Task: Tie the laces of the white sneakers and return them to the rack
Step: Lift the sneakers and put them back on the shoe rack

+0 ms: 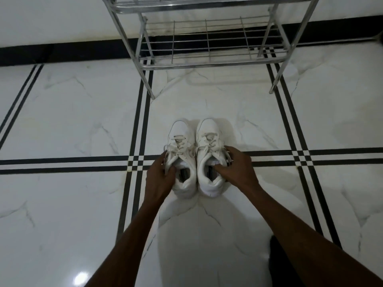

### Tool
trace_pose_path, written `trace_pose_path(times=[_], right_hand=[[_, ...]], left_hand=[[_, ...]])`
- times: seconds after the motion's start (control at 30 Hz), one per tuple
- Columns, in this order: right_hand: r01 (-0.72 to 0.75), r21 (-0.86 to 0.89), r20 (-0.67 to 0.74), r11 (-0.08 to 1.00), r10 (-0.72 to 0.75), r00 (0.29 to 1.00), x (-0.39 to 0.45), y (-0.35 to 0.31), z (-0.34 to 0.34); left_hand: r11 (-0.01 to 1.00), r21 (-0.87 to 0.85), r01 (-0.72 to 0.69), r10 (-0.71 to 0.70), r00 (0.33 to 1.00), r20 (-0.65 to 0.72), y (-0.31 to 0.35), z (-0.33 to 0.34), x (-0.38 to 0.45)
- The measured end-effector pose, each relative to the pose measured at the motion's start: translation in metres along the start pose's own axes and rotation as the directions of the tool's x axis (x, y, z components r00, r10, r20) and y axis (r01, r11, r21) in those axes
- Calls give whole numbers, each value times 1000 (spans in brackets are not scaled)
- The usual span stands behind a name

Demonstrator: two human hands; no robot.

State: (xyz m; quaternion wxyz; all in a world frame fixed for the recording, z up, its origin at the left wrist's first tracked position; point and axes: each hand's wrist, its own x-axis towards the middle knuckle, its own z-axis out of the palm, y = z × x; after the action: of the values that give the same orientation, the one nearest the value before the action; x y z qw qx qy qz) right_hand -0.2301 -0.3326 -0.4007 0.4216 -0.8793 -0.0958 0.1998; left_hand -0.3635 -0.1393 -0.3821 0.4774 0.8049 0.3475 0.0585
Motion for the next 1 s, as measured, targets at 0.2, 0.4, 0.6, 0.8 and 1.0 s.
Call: trace_pose_path(times=[0.2, 0.4, 0.6, 0.8, 1.0], right_hand=[[-16, -30, 20, 999, 17, 1000, -9, -77, -84], [-53, -32, 15, 998, 54, 998, -26, -197, -202], [-35, -24, 20, 999, 35, 999, -19, -285, -295], [-8, -15, 6, 1000, 8, 1000, 32, -343, -328], [-34, -37, 32, 999, 35, 999, 128, -372, -308]], left_hand=[[997, -60, 37, -40, 998, -44, 95, -26, -15], [994, -88, 65, -69, 997, -41, 244, -77, -32], [993, -100, 63, -68, 997, -43, 364, -119, -27], [997, -72, -19, 16, 999, -30, 418, -141, 32], [999, -36, 14, -15, 1000, -13, 420, -138, 138]])
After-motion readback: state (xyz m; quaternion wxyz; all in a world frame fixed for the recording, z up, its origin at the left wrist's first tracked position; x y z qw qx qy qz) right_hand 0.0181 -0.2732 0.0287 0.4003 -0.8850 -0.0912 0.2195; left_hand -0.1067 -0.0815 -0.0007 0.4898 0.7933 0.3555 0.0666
